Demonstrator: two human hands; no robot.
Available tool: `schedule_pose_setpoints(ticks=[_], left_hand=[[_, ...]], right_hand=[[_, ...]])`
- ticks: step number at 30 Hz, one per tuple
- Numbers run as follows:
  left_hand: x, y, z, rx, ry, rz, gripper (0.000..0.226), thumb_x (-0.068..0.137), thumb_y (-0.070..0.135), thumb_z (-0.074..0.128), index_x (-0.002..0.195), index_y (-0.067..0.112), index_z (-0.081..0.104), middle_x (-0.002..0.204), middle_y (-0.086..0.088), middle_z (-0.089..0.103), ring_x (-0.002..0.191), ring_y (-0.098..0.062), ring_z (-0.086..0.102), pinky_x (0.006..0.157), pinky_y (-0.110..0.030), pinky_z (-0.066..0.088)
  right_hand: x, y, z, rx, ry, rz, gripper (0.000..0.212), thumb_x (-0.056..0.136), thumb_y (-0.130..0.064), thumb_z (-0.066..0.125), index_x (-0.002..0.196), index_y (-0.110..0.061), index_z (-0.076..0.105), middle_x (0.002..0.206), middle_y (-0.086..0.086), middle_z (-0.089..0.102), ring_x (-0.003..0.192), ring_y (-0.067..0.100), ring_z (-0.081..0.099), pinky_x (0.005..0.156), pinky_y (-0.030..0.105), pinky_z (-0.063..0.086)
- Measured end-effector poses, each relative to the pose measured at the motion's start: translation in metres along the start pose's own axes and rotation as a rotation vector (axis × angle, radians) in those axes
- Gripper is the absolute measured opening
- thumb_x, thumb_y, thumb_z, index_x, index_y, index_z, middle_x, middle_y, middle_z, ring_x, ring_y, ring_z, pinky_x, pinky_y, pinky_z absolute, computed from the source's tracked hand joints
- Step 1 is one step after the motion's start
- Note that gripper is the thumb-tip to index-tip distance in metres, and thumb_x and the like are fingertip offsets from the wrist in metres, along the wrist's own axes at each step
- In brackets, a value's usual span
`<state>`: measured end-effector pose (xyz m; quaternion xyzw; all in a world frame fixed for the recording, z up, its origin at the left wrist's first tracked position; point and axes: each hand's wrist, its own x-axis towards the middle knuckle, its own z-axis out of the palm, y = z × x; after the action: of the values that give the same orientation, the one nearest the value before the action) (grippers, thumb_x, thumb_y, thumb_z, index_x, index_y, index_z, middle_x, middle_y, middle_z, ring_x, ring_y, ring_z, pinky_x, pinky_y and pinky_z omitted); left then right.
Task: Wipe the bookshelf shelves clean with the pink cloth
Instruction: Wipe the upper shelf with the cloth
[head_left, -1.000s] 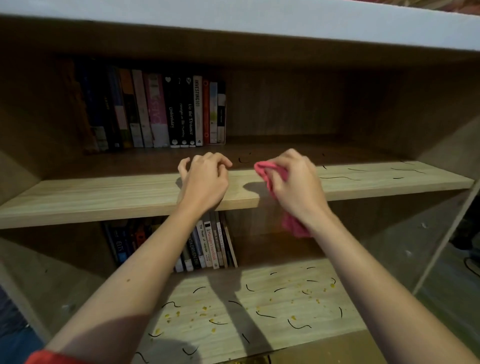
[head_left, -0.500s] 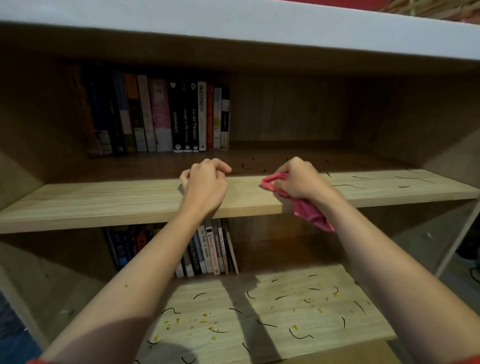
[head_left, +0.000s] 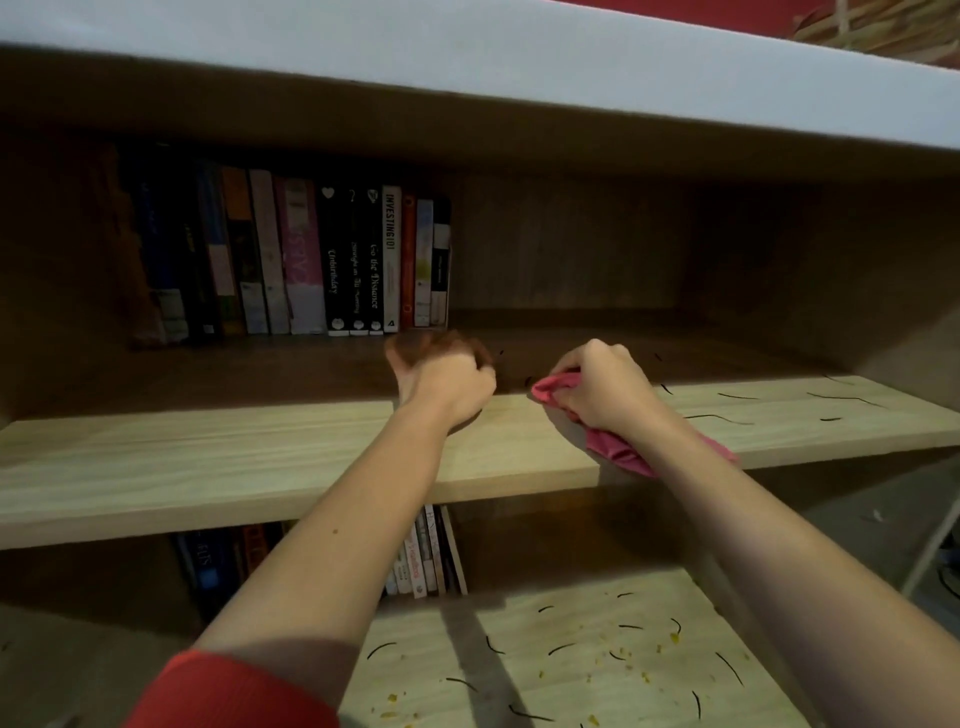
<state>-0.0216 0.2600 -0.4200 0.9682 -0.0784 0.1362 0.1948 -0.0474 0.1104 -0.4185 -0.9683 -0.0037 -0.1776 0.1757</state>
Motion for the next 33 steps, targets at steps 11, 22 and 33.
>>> schedule_pose_setpoints(ticks=[11,22,33], left_hand=[[0.005,-0.006,0.002,0.174,-0.039,0.109,0.029,0.097,0.038,0.037,0.11,0.036,0.062,0.141,0.008,0.042,0.144,-0.021,0.009,0.105,-0.057,-0.022],[0.007,-0.007,0.004,0.162,-0.021,0.096,0.026,0.094,0.028,0.042,0.107,0.036,0.063,0.14,0.011,0.043,0.143,-0.018,0.011,0.105,-0.058,-0.02],[0.01,-0.011,0.003,0.208,-0.007,-0.045,0.038,0.09,0.02,0.04,0.127,0.025,0.052,0.134,-0.002,0.048,0.14,-0.021,0.02,0.106,-0.059,-0.018]], right_hand=[[0.047,-0.033,0.008,-0.101,-0.105,0.087,0.02,0.09,-0.012,0.057,0.109,-0.007,0.056,0.085,0.005,0.052,0.07,0.018,0.049,0.068,0.03,0.044],[0.05,-0.036,0.0,-0.092,-0.182,0.048,0.007,0.089,-0.013,0.058,0.094,-0.009,0.061,0.081,0.005,0.057,0.071,0.017,0.055,0.067,0.027,0.045],[0.043,-0.036,-0.001,-0.136,-0.218,0.008,0.015,0.089,-0.009,0.058,0.103,-0.006,0.061,0.081,0.004,0.057,0.071,0.016,0.057,0.063,0.025,0.049]])
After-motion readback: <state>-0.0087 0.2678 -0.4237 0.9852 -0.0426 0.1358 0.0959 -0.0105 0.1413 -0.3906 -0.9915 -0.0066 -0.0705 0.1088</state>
